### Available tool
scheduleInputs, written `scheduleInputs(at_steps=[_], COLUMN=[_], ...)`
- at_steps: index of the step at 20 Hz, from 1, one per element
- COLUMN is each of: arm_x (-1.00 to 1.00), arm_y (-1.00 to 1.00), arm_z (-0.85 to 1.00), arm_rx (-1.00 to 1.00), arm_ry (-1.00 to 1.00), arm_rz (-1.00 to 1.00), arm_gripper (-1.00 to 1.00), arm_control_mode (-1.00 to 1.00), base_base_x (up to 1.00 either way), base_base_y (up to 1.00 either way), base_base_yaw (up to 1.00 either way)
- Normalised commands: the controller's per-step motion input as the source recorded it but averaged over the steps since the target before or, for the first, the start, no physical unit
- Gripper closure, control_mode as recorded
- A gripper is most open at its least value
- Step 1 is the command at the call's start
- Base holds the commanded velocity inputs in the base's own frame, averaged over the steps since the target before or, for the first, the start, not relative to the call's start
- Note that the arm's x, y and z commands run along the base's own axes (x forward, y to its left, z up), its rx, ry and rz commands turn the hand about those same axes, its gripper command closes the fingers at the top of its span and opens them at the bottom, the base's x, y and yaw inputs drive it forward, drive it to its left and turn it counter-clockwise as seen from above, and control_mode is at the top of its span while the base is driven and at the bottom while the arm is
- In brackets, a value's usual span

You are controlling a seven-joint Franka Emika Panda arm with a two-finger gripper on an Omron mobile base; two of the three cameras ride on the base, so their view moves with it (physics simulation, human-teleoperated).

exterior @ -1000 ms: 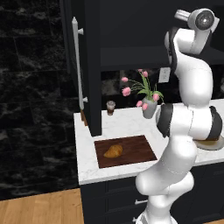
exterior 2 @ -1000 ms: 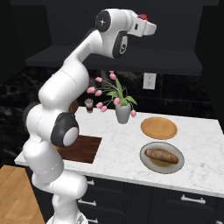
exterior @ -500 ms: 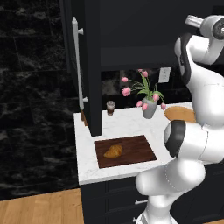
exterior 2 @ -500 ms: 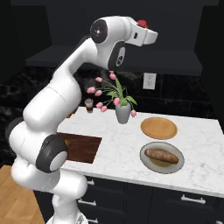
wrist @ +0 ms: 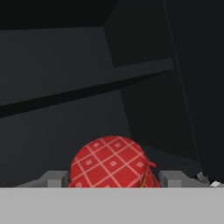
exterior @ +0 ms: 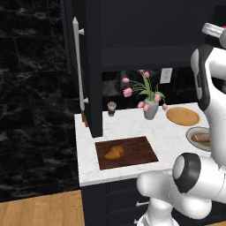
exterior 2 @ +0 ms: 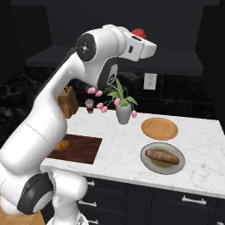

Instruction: From the different types of pastries on the counter, select a croissant and place it on the cutting board. Then retrieve a jar of jam from the cabinet and place it alongside the croissant on the cutting board.

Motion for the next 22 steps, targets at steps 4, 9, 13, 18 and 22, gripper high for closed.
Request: scheduleInputs(at_steps=[4,9,13,18,22], arm_x=[-1.0,-1.0,-1.0,-1.0,-1.0], arm_y=[0.2,0.27,0.29,0.32,0.32], arm_z=[-0.28,-0.36,-0.31,-0.34,-0.38], arm_rx=[-0.01,-0.01,-0.01,-0.04,-0.04], arm_ry=[0.0,-0.05,-0.04,-0.01,0.0], arm_rz=[0.0,0.0,0.0,0.0,0.0], arm_gripper=[1.0,1.0,1.0,1.0,1.0], arm_control_mode=[-1.0,-1.0,-1.0,-1.0,-1.0], base_base_x=[0.0,0.0,0.0,0.0,0.0], base_base_y=[0.0,0.0,0.0,0.0,0.0], base_base_yaw=[0.0,0.0,0.0,0.0,0.0])
